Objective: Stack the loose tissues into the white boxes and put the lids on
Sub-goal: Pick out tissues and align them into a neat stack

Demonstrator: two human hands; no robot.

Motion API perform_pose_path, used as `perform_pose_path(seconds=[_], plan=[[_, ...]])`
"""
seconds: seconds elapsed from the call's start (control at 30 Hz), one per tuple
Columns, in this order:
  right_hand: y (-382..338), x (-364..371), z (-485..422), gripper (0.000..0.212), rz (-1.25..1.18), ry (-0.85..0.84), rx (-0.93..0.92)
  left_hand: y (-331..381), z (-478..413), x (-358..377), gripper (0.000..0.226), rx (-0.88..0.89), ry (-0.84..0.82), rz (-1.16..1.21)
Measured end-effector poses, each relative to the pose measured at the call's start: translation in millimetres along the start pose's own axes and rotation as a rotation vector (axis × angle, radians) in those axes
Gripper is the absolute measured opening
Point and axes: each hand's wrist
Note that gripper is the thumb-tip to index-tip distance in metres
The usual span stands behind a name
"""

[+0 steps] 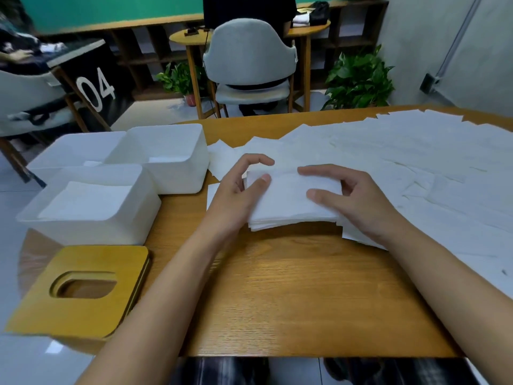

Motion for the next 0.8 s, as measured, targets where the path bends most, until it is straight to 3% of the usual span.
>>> perform_pose_path(seconds=[0.17, 0.3, 0.5, 0.67, 0.8], plan=[[-23, 24, 13, 0.033, 0.014, 0.034, -0.017, 26, 34, -34, 0.038, -0.014, -0.141, -0.074], [-45, 48, 20, 0.033, 0.03, 0.002, -0.048, 38, 58, -68, 0.029, 0.016, -0.206, -0.145], [-78, 93, 16, 0.036, 0.036, -0.034, -0.111, 53, 85, -115, 0.031, 0.033, -0.046, -0.167], [-101, 140, 0, 0.039, -0.105, -0.065, -0.042, 60, 96, -172, 0.024, 0.026, 0.182, -0.201], [-118, 180, -18, 0.04, -0.176, -0.095, 0.007, 56, 99, -222, 0.026, -0.003, 0.241, -0.308]])
Point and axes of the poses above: each hand's wrist, its own z-axis away from the middle knuckle, its own x-axis out of the palm, y = z × x, and after that the axes turned 6 degrees about x, right-handed
